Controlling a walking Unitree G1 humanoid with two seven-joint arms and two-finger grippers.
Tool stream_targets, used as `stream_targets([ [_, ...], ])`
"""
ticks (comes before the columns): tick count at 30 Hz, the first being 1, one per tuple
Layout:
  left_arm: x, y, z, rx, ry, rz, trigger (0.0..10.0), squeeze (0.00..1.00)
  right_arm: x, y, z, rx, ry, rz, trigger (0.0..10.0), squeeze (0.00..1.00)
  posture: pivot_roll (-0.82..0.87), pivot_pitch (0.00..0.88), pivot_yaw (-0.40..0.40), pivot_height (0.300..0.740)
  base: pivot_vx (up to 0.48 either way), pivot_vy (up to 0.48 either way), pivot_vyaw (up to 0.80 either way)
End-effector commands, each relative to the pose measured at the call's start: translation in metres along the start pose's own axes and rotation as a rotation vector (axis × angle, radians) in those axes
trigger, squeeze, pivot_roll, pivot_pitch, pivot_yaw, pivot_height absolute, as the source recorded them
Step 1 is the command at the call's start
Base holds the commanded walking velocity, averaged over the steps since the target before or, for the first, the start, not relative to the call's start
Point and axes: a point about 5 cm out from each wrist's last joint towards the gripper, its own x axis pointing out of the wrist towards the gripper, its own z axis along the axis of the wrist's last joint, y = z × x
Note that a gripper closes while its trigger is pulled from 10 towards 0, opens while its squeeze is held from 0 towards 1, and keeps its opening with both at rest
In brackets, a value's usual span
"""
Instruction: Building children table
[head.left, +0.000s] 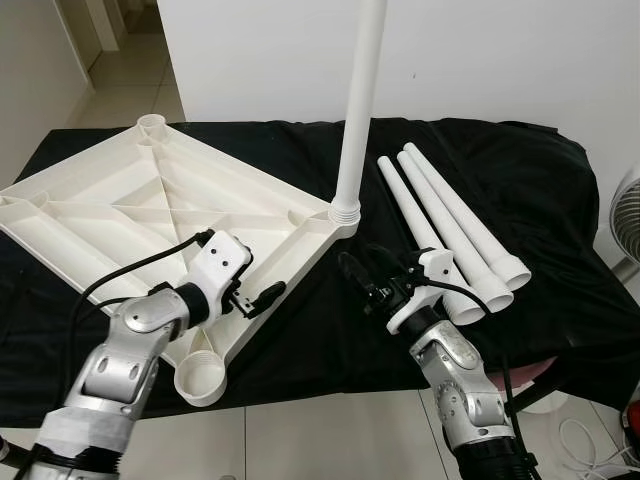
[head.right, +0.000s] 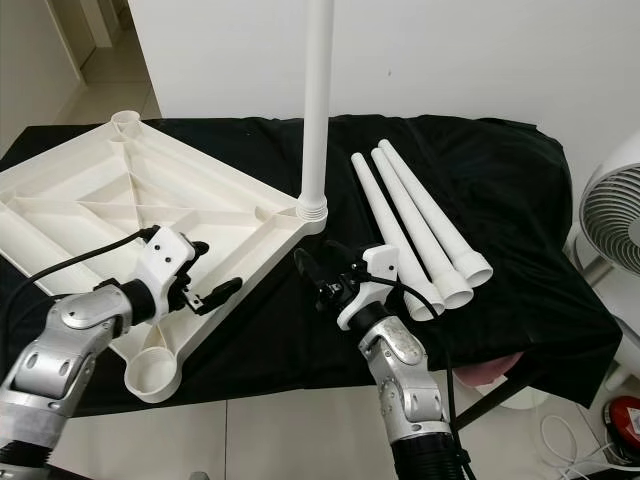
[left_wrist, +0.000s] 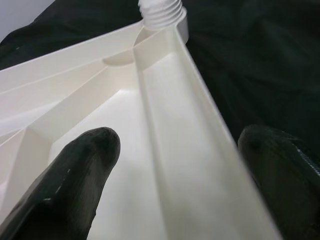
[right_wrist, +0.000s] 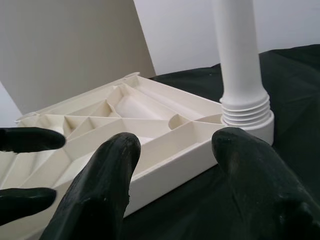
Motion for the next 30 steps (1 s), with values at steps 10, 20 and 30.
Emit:
stream_targets([
  [10, -0.019, 0.014, -0.015, 0.02, 0.078, -0.01, 10.0, 0.0, 0.0, -0.008, 0.002, -0.028, 0.0, -0.028, 10.0, 0.0, -0.04, 0.0, -0.007, 0.74, 0.0, 0.0, 0.0],
  [20, -0.054, 0.039, -0.033, 0.01, 0.194, 0.007, 10.0, 0.0, -0.002, -0.009, 0.001, -0.03, -0.005, -0.047, 10.0, 0.0, -0.04, 0.0, 0.007, 0.74, 0.0, 0.0, 0.0],
  [30, -0.077, 0.054, -0.045, 0.037, 0.28, 0.035, 10.0, 0.0, -0.003, -0.01, 0.001, -0.032, -0.006, -0.053, 10.0, 0.0, -0.03, 0.0, 0.006, 0.74, 0.0, 0.0, 0.0],
])
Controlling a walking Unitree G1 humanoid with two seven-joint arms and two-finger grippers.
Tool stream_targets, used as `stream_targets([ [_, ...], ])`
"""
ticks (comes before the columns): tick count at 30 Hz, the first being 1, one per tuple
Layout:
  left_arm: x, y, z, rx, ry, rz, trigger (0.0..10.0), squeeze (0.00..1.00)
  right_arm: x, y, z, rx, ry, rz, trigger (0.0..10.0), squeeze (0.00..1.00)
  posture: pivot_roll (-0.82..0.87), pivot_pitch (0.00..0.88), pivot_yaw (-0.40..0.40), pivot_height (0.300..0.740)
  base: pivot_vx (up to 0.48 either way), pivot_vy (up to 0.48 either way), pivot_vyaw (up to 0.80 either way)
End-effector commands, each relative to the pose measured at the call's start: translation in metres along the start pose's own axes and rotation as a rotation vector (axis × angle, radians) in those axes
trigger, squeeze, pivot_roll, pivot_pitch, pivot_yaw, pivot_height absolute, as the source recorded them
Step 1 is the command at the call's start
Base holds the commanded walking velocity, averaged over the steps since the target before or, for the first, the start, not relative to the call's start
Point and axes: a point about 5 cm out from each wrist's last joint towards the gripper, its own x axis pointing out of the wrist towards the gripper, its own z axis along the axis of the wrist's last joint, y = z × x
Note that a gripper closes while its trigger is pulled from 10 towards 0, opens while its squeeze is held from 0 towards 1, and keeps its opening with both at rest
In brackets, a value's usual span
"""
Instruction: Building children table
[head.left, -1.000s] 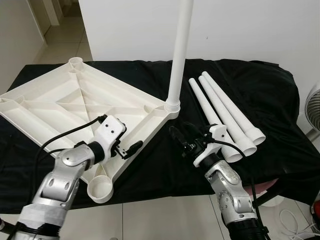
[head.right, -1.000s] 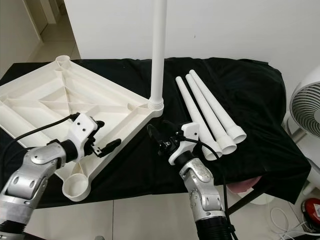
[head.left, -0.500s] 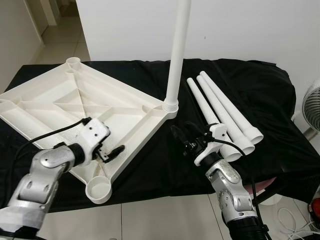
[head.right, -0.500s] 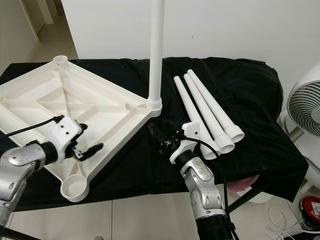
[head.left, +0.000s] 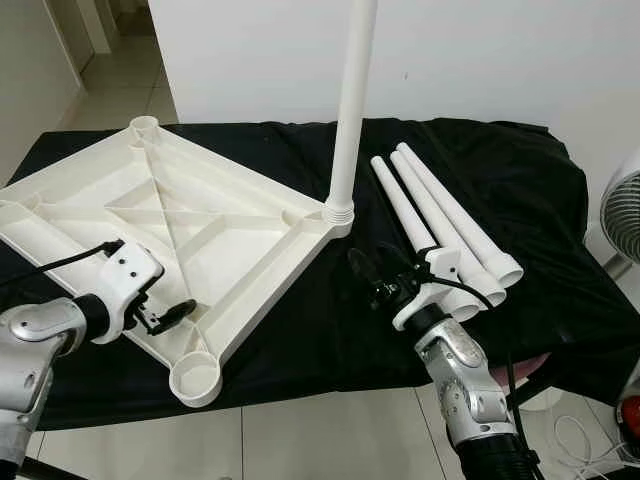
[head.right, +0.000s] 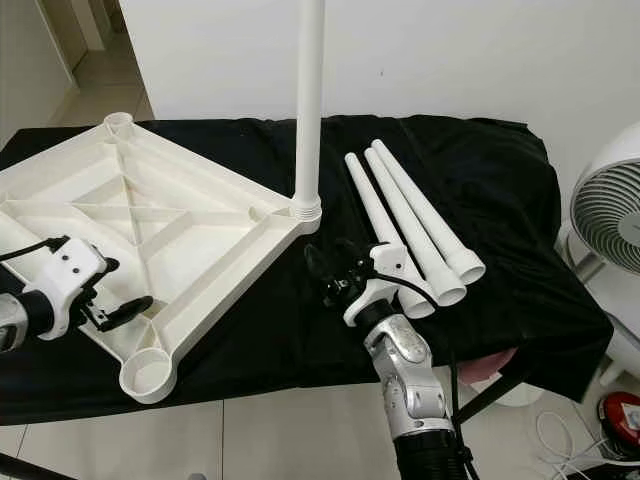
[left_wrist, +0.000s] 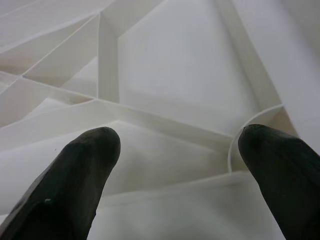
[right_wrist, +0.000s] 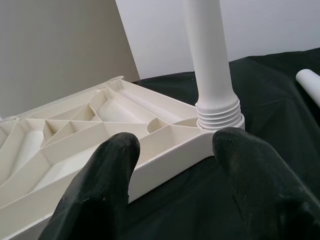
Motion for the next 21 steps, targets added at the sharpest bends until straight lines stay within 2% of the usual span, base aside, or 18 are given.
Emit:
stream_targets([
  [1, -0.006, 0.003, -0.006, 0.01, 0.028, -0.005, 10.0, 0.0, -0.001, -0.001, -0.001, -0.008, 0.003, -0.006, 10.0, 0.0, -0.03, 0.0, 0.006, 0.74, 0.0, 0.0, 0.0],
  [7, -0.009, 0.005, -0.016, 0.08, 0.113, 0.007, 10.0, 0.0, 0.0, -0.002, -0.001, -0.01, 0.001, -0.006, 10.0, 0.0, -0.03, 0.0, 0.005, 0.74, 0.0, 0.0, 0.0],
  [14, 0.006, -0.018, -0.019, 0.12, 0.115, -0.069, 10.0, 0.0, 0.001, -0.001, -0.001, -0.009, -0.001, -0.006, 10.0, 0.0, -0.03, 0.0, 0.005, 0.74, 0.0, 0.0, 0.0],
  [19, 0.014, -0.029, -0.02, 0.13, 0.105, -0.106, 10.0, 0.0, 0.0, -0.001, -0.001, -0.011, -0.001, -0.007, 10.0, 0.0, -0.04, 0.0, 0.006, 0.74, 0.0, 0.0, 0.0],
  [20, 0.021, -0.039, -0.018, 0.136, 0.089, -0.142, 10.0, 0.0, 0.0, -0.001, 0.0, -0.014, -0.002, -0.01, 10.0, 0.0, -0.04, 0.0, 0.009, 0.74, 0.0, 0.0, 0.0],
  [21, 0.021, -0.039, -0.018, 0.136, 0.089, -0.142, 10.0, 0.0, 0.0, -0.001, 0.0, -0.014, -0.002, -0.01, 10.0, 0.0, -0.04, 0.0, 0.009, 0.74, 0.0, 0.0, 0.0],
])
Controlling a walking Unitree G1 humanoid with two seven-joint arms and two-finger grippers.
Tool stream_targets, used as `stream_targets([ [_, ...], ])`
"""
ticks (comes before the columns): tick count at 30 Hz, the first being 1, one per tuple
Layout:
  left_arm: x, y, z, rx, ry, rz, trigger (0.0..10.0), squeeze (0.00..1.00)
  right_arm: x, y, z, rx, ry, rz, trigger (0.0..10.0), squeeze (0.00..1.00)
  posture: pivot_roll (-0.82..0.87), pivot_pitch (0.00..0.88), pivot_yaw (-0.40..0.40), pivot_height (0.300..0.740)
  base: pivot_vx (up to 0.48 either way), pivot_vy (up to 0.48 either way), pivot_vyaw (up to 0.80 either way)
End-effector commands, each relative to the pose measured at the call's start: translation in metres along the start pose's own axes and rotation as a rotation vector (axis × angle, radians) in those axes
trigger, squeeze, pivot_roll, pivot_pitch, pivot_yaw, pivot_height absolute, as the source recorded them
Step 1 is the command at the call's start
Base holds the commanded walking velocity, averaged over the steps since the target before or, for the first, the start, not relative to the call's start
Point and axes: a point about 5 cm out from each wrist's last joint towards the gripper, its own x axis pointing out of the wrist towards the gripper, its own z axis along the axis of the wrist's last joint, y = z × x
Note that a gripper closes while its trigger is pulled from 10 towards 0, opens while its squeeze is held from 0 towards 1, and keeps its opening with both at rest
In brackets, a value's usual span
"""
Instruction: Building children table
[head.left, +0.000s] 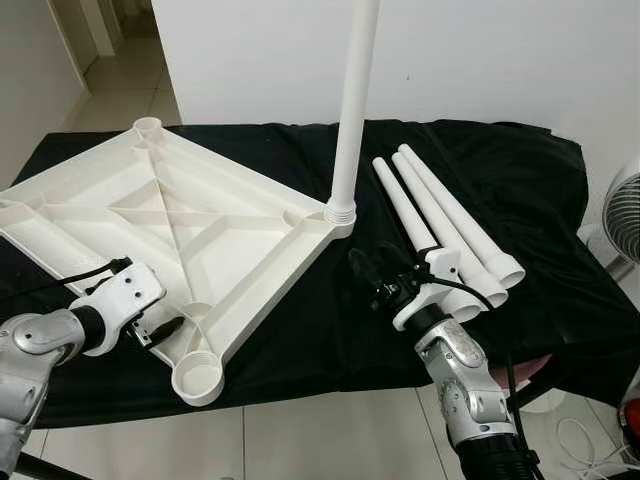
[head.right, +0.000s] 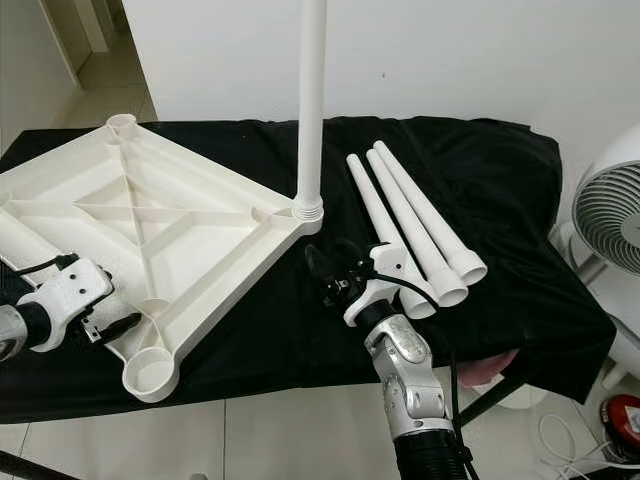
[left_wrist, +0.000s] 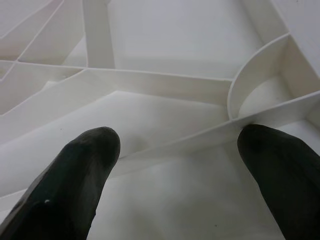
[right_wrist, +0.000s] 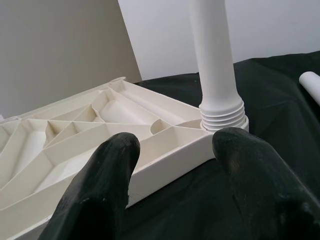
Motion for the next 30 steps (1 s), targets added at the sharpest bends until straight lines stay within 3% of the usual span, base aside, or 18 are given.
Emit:
stream_targets([
  [1, 0.014, -0.026, -0.002, 0.001, 0.003, -0.108, 10.0, 0.0, 0.0, 0.0, 0.0, -0.007, -0.002, -0.005, 10.0, 0.0, -0.04, 0.0, 0.01, 0.74, 0.0, 0.0, 0.0],
  [12, 0.027, -0.046, 0.013, 0.012, -0.058, -0.179, 10.0, 0.0, 0.0, 0.0, -0.001, -0.007, -0.004, -0.012, 10.0, 0.0, -0.05, 0.0, 0.02, 0.74, 0.0, 0.0, 0.0],
  [14, 0.034, -0.059, 0.022, 0.01, -0.093, -0.219, 10.0, 0.0, -0.001, 0.0, -0.001, -0.008, -0.003, -0.016, 10.0, 0.0, -0.05, 0.0, 0.025, 0.74, 0.0, 0.0, 0.0],
  [30, 0.051, -0.078, 0.038, 0.033, -0.15, -0.32, 10.0, 0.0, -0.003, 0.0, -0.002, -0.016, -0.002, -0.019, 10.0, 0.0, -0.07, 0.0, 0.038, 0.74, 0.0, 0.0, 0.0],
])
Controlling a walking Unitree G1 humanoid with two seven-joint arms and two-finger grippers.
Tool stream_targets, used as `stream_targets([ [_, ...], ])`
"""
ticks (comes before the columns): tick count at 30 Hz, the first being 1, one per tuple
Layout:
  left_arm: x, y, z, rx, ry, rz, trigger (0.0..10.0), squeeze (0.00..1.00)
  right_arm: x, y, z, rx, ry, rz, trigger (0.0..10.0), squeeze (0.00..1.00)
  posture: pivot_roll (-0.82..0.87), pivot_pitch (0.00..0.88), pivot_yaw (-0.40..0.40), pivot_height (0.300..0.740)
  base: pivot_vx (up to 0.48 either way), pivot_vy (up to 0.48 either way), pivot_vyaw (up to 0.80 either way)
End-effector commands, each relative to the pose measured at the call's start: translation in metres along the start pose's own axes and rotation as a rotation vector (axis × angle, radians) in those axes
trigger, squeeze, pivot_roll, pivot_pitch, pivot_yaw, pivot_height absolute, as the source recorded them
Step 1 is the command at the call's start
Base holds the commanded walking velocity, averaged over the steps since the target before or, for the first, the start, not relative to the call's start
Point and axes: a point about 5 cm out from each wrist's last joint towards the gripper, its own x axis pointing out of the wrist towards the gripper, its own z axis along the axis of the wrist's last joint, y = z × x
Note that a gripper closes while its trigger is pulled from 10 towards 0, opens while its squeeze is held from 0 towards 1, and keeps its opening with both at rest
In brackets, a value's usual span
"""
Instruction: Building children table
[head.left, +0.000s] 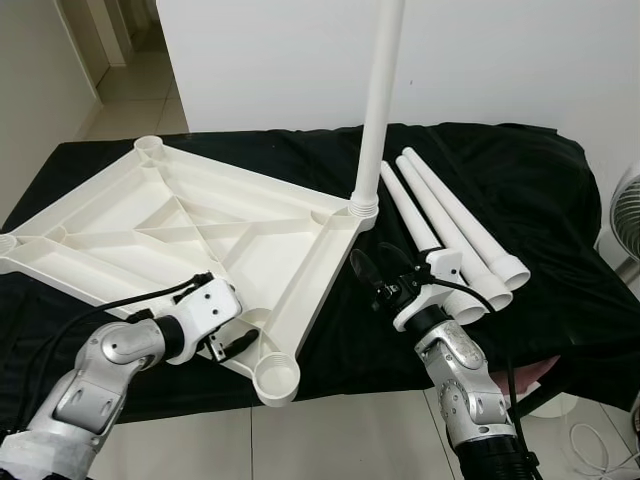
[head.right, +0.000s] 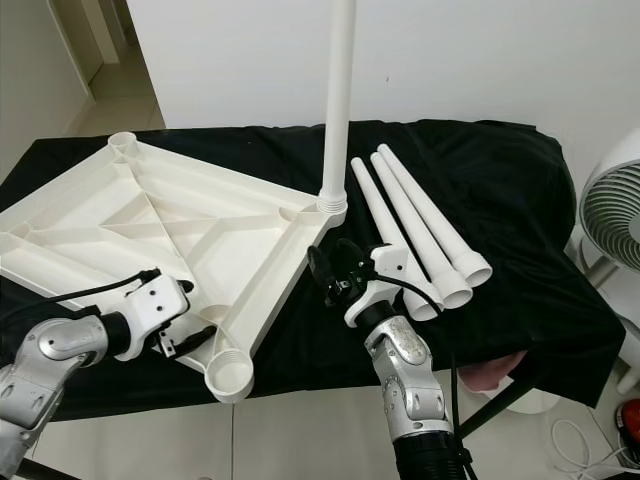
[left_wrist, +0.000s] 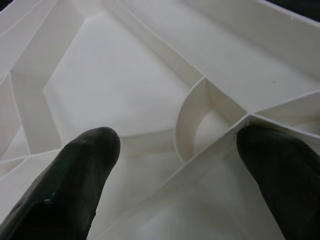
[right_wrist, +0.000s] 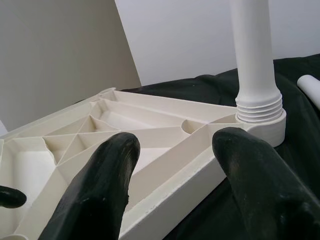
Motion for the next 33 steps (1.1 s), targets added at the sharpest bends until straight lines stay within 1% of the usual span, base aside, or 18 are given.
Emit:
stream_targets([
  [1, 0.012, -0.024, -0.012, -0.031, 0.045, -0.157, 10.0, 0.0, -0.002, 0.001, -0.001, -0.012, 0.001, -0.003, 10.0, 0.0, -0.07, 0.0, 0.039, 0.74, 0.0, 0.0, 0.0],
  [5, 0.013, -0.027, -0.019, -0.03, 0.06, -0.221, 10.0, 0.0, -0.003, 0.002, -0.002, -0.011, 0.002, -0.003, 10.0, 0.0, -0.07, 0.0, 0.04, 0.74, 0.0, 0.0, 0.0],
  [7, 0.012, -0.026, -0.023, -0.019, 0.075, -0.246, 10.0, 0.0, -0.003, 0.003, -0.002, -0.012, 0.004, 0.001, 10.0, 0.0, -0.07, 0.0, 0.041, 0.74, 0.0, 0.0, 0.0],
  [11, 0.011, -0.024, -0.025, -0.019, 0.08, -0.26, 10.0, 0.0, -0.003, 0.003, -0.002, -0.013, 0.005, 0.003, 10.0, 0.0, -0.07, 0.0, 0.042, 0.74, 0.0, 0.0, 0.0],
  [14, 0.008, -0.023, -0.027, -0.063, 0.074, -0.304, 10.0, 0.0, -0.003, 0.002, -0.002, -0.015, 0.006, 0.0, 10.0, 0.0, -0.07, 0.0, 0.043, 0.74, 0.0, 0.0, 0.0],
  [15, 0.008, -0.023, -0.027, -0.063, 0.074, -0.304, 10.0, 0.0, -0.003, 0.002, -0.002, -0.015, 0.006, 0.0, 10.0, 0.0, -0.07, 0.0, 0.043, 0.74, 0.0, 0.0, 0.0],
  [16, 0.005, -0.024, -0.028, -0.069, 0.072, -0.33, 10.0, 0.0, -0.003, 0.001, -0.002, -0.016, 0.006, -0.001, 10.0, 0.0, -0.07, 0.0, 0.043, 0.74, 0.0, 0.0, 0.0],
  [17, 0.001, -0.02, -0.03, -0.087, 0.073, -0.35, 10.0, 0.0, -0.004, 0.0, -0.002, -0.018, 0.008, -0.004, 10.0, 0.0, -0.07, 0.0, 0.042, 0.74, 0.0, 0.0, 0.0],
  [18, 0.001, -0.02, -0.03, -0.087, 0.073, -0.35, 10.0, 0.0, -0.004, 0.0, -0.002, -0.018, 0.008, -0.004, 10.0, 0.0, -0.07, 0.0, 0.042, 0.74, 0.0, 0.0, 0.0],
  [19, -0.003, -0.017, -0.031, -0.097, 0.074, -0.36, 10.0, 0.0, -0.004, 0.0, -0.002, -0.019, 0.008, -0.005, 10.0, 0.0, -0.07, 0.0, 0.042, 0.74, 0.0, 0.0, 0.0],
  [23, -0.012, -0.002, -0.035, -0.162, 0.073, -0.375, 10.0, 0.0, -0.005, -0.001, -0.001, -0.023, 0.01, -0.011, 10.0, 0.0, -0.07, 0.0, 0.044, 0.74, 0.0, 0.0, 0.0],
  [27, -0.015, 0.004, -0.038, -0.161, 0.078, -0.378, 10.0, 0.0, -0.005, -0.001, -0.001, -0.025, 0.01, -0.012, 10.0, 0.0, -0.07, 0.0, 0.043, 0.74, 0.0, 0.0, 0.0],
  [28, -0.018, 0.008, -0.04, -0.161, 0.087, -0.373, 10.0, 0.0, -0.005, -0.002, -0.001, -0.026, 0.01, -0.014, 10.0, 0.0, -0.07, 0.0, 0.042, 0.74, 0.0, 0.0, 0.0],
  [29, -0.018, 0.008, -0.04, -0.161, 0.087, -0.373, 10.0, 0.0, -0.005, -0.002, -0.001, -0.026, 0.01, -0.014, 10.0, 0.0, -0.07, 0.0, 0.042, 0.74, 0.0, 0.0, 0.0],
  [32, -0.024, 0.018, -0.043, -0.169, 0.1, -0.367, 10.0, 0.0, -0.005, -0.003, -0.001, -0.03, 0.011, -0.016, 10.0, 0.0, -0.07, 0.0, 0.039, 0.74, 0.0, 0.0, 0.0],
  [33, -0.024, 0.018, -0.043, -0.169, 0.1, -0.367, 10.0, 0.0, -0.005, -0.003, -0.001, -0.03, 0.011, -0.016, 10.0, 0.0, -0.07, 0.0, 0.039, 0.74, 0.0, 0.0, 0.0],
])
